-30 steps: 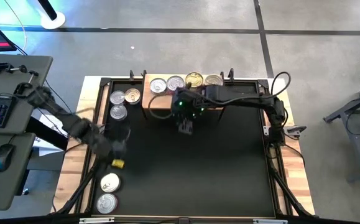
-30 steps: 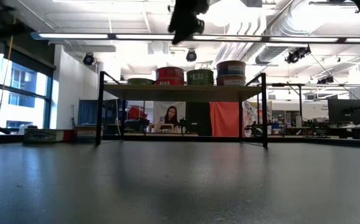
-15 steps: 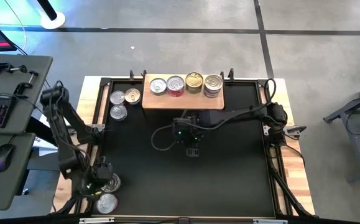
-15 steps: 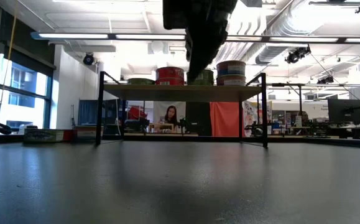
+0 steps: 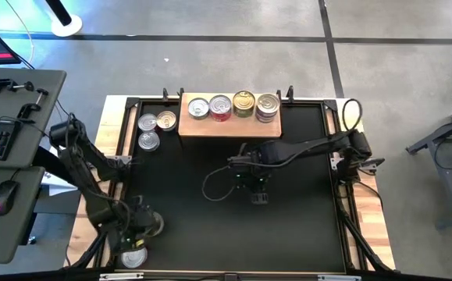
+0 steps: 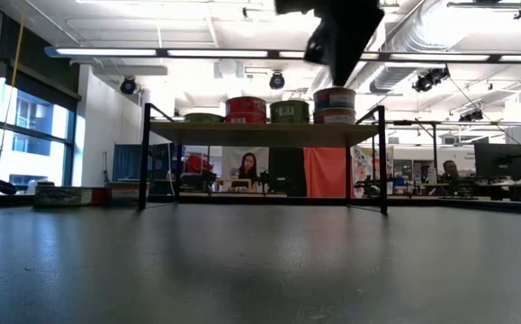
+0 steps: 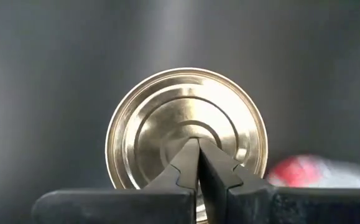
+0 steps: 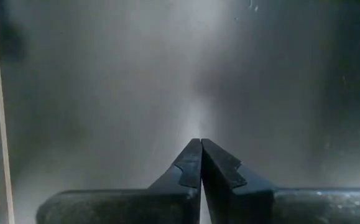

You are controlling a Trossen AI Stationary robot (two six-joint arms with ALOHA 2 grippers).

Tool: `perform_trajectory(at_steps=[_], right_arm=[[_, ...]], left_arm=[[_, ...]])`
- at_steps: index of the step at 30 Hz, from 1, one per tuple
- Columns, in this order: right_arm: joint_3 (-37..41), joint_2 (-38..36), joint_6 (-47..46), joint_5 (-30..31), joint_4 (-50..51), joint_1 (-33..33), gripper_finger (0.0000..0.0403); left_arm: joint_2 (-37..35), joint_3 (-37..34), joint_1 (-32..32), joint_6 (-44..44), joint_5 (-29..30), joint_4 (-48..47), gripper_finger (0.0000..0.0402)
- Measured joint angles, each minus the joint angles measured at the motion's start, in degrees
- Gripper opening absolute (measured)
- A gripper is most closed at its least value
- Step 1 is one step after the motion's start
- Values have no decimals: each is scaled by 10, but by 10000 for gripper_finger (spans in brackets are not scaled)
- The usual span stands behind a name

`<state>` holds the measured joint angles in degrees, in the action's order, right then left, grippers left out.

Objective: Stack canned seafood by type on shelf
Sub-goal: Stack the bottom blue tuna can on top of the other blue tuna cans

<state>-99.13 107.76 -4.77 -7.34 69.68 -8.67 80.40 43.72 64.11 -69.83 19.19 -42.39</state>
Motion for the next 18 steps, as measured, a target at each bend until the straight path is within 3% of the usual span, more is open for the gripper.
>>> perform_trajectory(at_steps=[5, 10, 13, 18], right_arm=[[9, -45, -32, 0, 29, -13, 0], [122, -141, -119, 0, 4, -28, 0], [228, -220, -215, 1, -45, -45, 0], [357, -335, -371, 4, -161, -86, 0]], left_arm=[[5, -2, -81, 86, 56, 16, 0], [29, -15, -171, 239, 63, 139, 0], [40, -36, -218, 349, 17, 252, 0], [42, -43, -285, 506, -25, 322, 0]])
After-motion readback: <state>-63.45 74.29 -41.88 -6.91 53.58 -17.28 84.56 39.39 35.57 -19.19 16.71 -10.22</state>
